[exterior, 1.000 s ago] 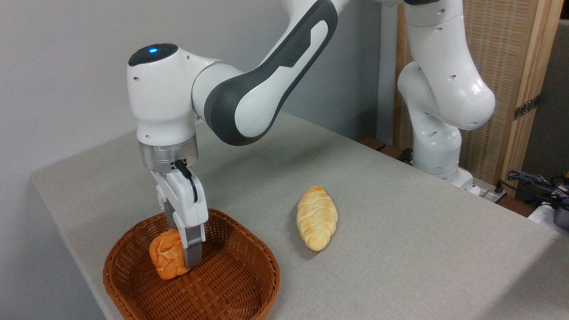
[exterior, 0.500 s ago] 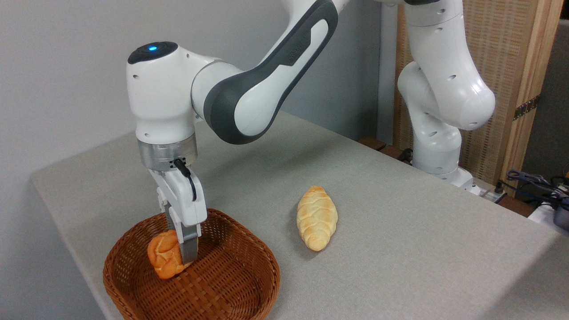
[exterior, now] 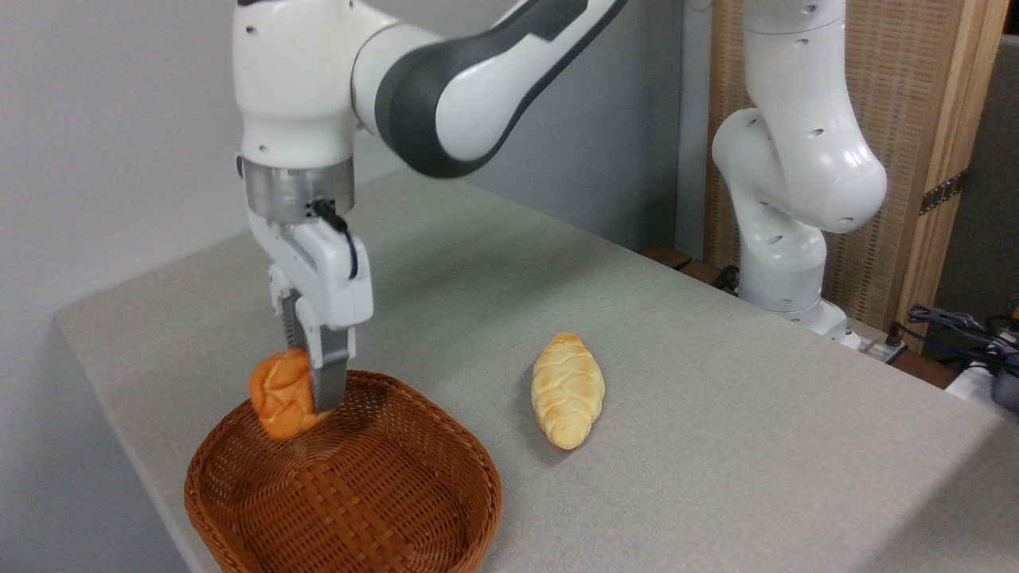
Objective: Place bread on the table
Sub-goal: 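Lift the orange bun out of the basket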
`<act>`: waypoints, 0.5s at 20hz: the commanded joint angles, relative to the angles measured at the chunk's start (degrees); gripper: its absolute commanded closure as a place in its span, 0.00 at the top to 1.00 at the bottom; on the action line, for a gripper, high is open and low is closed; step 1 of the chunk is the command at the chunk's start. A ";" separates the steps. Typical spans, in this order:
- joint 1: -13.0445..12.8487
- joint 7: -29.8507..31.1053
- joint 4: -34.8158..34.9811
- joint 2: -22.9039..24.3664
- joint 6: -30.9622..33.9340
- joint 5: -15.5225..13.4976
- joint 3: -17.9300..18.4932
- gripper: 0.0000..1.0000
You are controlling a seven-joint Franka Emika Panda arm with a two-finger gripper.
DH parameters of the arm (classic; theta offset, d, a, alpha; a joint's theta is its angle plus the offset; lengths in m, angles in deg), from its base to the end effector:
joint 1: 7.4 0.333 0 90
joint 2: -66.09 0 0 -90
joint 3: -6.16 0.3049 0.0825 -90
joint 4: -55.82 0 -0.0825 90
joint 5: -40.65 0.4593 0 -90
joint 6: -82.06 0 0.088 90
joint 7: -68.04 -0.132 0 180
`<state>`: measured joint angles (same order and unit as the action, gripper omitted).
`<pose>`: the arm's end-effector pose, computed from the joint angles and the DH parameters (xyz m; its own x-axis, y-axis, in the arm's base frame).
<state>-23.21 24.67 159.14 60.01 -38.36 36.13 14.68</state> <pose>0.6800 -0.0948 0.4409 0.6408 -0.7464 0.1795 -0.7451 -0.6610 -0.0888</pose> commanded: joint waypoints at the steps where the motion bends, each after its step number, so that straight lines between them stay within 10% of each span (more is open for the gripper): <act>1: -0.01 4.43 1.09 4.92 8.25 0.04 0.17 0.44; 10: -1.59 4.35 8.02 10.64 19.26 0.04 -0.09 0.52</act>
<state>-23.56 28.42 161.98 68.15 -19.46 36.13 14.49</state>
